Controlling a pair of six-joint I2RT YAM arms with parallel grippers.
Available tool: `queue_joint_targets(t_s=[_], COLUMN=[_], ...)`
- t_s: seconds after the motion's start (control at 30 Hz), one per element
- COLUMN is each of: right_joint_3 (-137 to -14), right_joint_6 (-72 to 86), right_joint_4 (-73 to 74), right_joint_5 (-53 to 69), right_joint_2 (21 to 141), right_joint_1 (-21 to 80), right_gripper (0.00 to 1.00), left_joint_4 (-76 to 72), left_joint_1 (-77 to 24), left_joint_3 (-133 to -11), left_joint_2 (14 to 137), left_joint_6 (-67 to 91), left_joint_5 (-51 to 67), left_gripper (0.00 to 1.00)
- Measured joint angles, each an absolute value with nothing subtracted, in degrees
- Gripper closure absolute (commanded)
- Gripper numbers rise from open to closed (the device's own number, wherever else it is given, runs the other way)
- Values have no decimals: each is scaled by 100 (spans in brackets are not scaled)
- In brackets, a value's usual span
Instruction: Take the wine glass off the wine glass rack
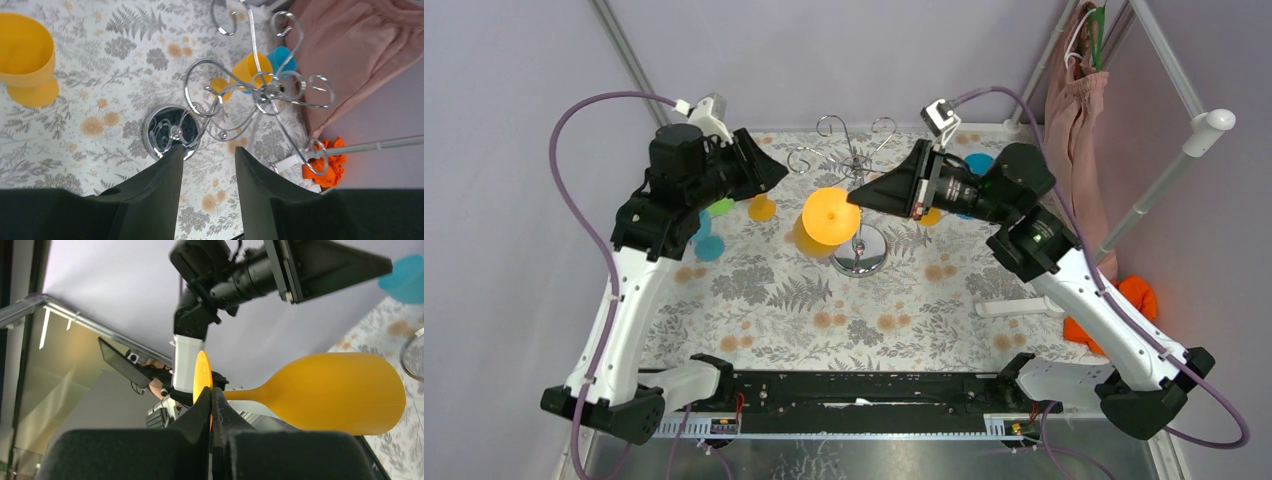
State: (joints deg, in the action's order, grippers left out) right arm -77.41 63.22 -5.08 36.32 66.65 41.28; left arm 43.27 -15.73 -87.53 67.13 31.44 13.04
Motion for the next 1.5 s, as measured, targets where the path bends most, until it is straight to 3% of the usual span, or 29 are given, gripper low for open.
queue_joint_targets(t_s=[0.23, 0.43, 0.63, 0.73, 0.87, 1.1, 1.5], right_joint_3=[-8617, -9445, -9623, -9623, -9623, -9596, -8989], right_joint_6=[5686, 4823, 4274, 4106, 4075, 4560, 6963], right_joint_4=[-462, 143, 388, 379, 119, -731, -3124], right_joint_5=[3175, 2281, 1651, 1439, 1459, 2075, 3347], right_joint_2=[6508, 6423, 6438, 6534, 6757, 7231, 7743], right_joint_1=[4132, 4132, 4132, 4132, 4132, 3861, 3288], right_gripper=[100, 100, 100, 100, 100, 100, 100], left_joint_4=[3361, 1072, -3173, -5511, -7336, -8425, -8674], left_joint_1=[-1441, -709, 25, 137, 137, 141, 344], left_joint_3=[-8530, -7478, -5752, -5540, -5542, -5537, -5524], left_joint_2=[5774, 5369, 6012, 6713, 7218, 7312, 7531], left_joint_6=[3142, 3623, 5830, 7218, 8305, 8820, 9070], left_joint_5=[1568, 3249, 5089, 5586, 5872, 5999, 6005], left_gripper=[45, 45, 45, 45, 46, 47, 47])
